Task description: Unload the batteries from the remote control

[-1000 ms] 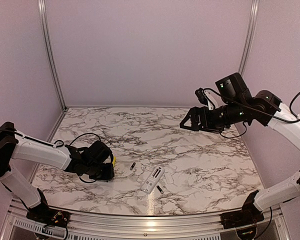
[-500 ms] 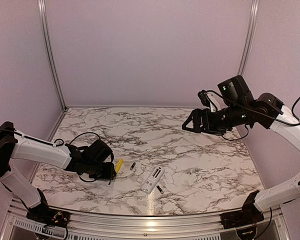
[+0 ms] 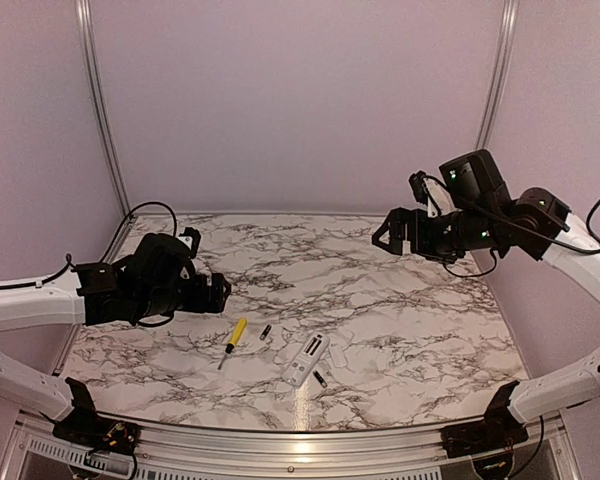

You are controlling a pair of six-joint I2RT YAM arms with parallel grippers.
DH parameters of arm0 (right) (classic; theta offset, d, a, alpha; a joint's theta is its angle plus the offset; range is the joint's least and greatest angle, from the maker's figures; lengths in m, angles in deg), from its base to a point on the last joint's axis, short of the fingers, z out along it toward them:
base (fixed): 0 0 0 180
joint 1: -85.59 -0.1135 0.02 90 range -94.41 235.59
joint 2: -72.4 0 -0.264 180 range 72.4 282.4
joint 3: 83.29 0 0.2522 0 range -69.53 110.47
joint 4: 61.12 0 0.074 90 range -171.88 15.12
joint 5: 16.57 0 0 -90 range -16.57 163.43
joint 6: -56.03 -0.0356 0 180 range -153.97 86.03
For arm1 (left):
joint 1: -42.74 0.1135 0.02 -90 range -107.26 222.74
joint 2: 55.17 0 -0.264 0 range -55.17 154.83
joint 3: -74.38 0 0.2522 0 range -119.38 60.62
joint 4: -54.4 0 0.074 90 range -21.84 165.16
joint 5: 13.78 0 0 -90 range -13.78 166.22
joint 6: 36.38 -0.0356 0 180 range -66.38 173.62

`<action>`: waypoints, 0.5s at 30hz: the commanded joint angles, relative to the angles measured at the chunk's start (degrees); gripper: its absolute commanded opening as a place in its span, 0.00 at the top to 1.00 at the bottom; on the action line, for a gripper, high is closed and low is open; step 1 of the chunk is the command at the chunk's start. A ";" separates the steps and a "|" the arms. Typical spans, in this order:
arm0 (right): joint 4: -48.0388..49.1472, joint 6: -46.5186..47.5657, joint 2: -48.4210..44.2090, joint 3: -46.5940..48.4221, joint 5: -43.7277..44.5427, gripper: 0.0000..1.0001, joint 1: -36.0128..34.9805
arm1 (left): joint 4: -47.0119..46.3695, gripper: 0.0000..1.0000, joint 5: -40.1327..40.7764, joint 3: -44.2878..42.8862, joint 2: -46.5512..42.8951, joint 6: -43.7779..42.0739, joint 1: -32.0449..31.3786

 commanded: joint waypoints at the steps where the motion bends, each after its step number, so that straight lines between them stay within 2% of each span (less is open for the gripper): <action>1: 4.10 0.54 -1.00 2.03 6.57 0.01 0.05 | 3.29 0.01 9.28 -2.78 -5.07 -9.17 0.26; 6: 9.10 0.96 -3.88 -1.38 9.70 0.02 0.09 | 3.33 0.01 14.79 -2.31 -12.00 -16.10 0.26; 15: 17.64 1.90 -13.61 -10.45 15.24 0.02 0.05 | 2.33 0.01 21.61 0.14 -23.87 -21.71 0.27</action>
